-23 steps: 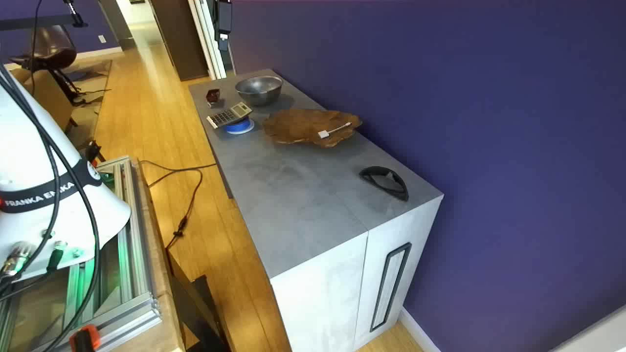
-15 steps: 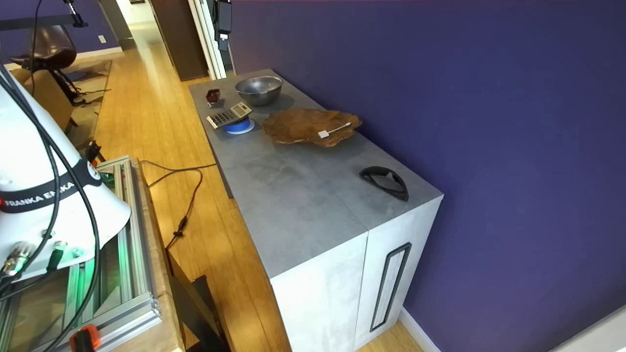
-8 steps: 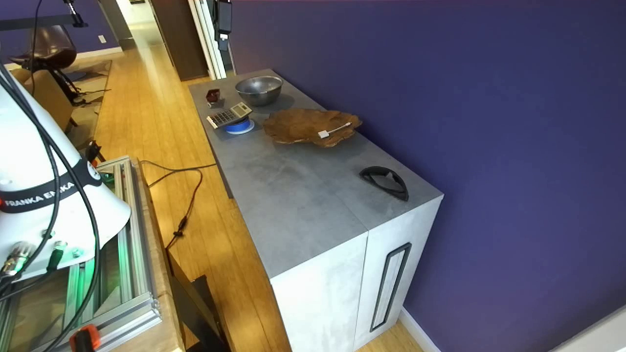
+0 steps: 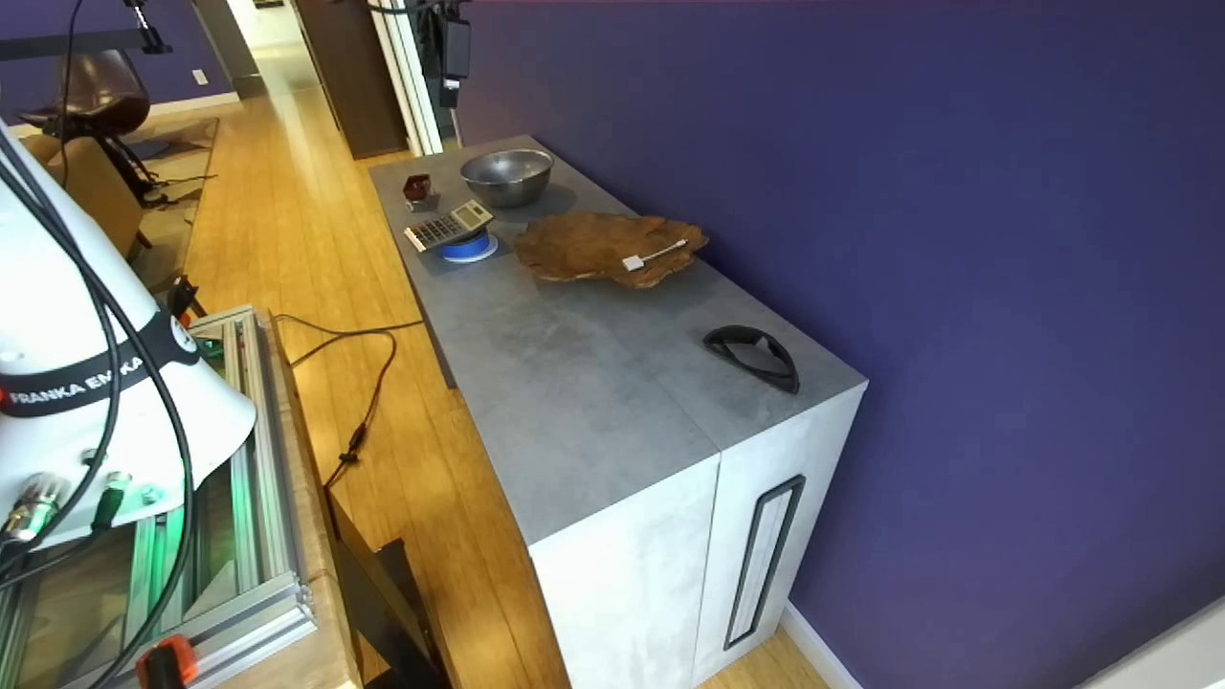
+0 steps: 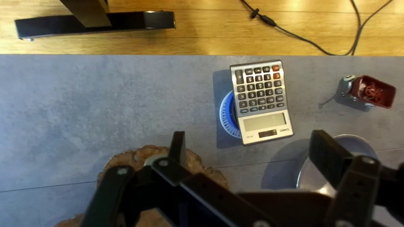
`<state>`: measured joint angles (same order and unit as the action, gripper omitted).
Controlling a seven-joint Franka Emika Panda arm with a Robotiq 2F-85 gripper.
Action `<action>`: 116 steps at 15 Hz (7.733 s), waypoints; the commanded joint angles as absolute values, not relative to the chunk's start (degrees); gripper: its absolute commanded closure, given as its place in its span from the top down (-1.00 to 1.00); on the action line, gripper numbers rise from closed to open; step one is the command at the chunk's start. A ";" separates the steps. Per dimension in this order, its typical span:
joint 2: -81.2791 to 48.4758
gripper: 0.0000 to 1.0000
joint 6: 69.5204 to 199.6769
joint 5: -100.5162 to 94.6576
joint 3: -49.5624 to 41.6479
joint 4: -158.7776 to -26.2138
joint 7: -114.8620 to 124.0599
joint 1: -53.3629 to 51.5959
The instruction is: Put the calculator in the silver bowl
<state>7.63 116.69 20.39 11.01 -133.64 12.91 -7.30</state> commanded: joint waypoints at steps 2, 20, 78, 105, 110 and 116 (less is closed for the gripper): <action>8.51 1.00 123.59 35.07 6.93 -142.63 -6.56 -8.39; -7.11 1.00 125.04 53.80 5.85 -147.40 -42.27 -3.60; -43.61 -0.96 103.61 88.86 2.96 -130.78 -78.20 -8.44; -9.22 -0.67 131.18 91.03 10.81 -136.17 -46.52 -16.61; -13.20 -0.92 146.62 90.52 11.39 -132.83 -43.02 -18.63; -18.64 -0.92 158.63 78.34 13.87 -126.54 -30.35 -22.57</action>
